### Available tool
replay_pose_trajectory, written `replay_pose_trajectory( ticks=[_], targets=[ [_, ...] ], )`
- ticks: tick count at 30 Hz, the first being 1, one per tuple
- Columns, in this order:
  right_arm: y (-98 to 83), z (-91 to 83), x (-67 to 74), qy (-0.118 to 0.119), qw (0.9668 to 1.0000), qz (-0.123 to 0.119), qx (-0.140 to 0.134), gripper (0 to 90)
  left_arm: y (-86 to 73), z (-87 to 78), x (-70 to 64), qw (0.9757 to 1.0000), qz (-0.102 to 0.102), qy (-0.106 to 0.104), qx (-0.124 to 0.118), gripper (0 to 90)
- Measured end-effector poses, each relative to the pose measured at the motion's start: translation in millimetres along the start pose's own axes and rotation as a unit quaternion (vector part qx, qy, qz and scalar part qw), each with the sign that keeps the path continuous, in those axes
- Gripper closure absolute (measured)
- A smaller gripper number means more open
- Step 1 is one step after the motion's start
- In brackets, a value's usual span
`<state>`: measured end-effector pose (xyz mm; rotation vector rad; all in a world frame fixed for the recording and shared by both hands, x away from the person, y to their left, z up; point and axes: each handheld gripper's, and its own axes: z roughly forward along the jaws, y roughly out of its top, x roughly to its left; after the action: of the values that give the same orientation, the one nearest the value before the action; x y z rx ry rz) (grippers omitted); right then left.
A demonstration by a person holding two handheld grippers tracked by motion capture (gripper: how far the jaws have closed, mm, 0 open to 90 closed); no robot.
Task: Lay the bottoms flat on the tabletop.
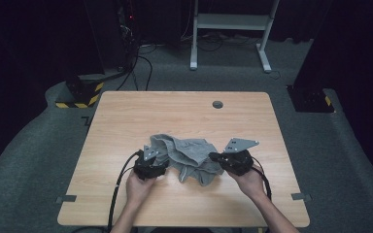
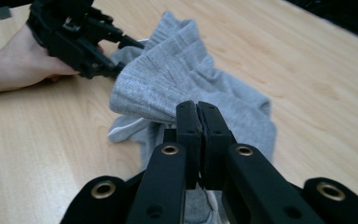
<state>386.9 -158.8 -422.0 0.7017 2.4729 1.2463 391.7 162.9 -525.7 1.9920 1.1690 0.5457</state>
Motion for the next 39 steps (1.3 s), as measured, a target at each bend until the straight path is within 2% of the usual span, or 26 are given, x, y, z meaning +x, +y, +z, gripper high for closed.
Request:
replay_pose_trajectory(
  ticks=[3,7,10,14,18,24,27,30,33,39],
  targets=[
    [0.3,-3.5,-6.5,-0.011,0.9999,0.006,-0.003,88.0,-0.1,-0.1,-0.1,1.0,0.0,0.001,0.0,39.0],
    [-2.0,-5.0,-21.1,-0.024,0.9992,0.033,-0.006,88.0,-0.2,-0.1,-0.4,1.0,0.0,0.001,0.0,38.9],
    [-5.4,-2.0,-32.8,-0.048,0.9976,0.05,0.004,87.9,-0.1,-0.1,-0.4,1.0,0.0,0.0,0.0,38.9],
    [-13.5,7.4,-51.1,-0.069,0.9935,0.088,0.022,87.9,-0.1,0.0,-0.5,1.0,0.0,0.0,0.0,38.9],
    [-19.8,20.1,-63.4,-0.082,0.9896,0.111,0.04,87.7,-0.1,-0.1,-0.4,1.0,0.001,0.001,0.001,38.9],
    [-31.9,46.1,-73.9,-0.097,0.9841,0.125,0.081,87.4,-0.1,-0.1,-0.4,1.0,0.001,0.001,0.0,38.8],
    [-36.7,52.3,-75.7,-0.096,0.9823,0.135,0.088,86.3,-0.1,-0.1,-0.4,1.0,0.001,0.001,0.0,38.8],
    [-38.8,49.9,-75.6,-0.096,0.9821,0.141,0.08,74.1,-0.1,0.0,-0.5,1.0,0.0,0.001,0.0,38.7],
    [-39.7,39.9,-74.3,-0.093,0.983,0.147,0.059,67.1,-0.1,-0.1,-0.4,1.0,0.002,0.001,0.0,38.7],
    [-37.6,15.5,-60.1,-0.098,0.987,0.126,0.018,60.2,0.0,-0.1,-0.6,1.0,0.002,0.002,0.001,38.7]
  ],
)
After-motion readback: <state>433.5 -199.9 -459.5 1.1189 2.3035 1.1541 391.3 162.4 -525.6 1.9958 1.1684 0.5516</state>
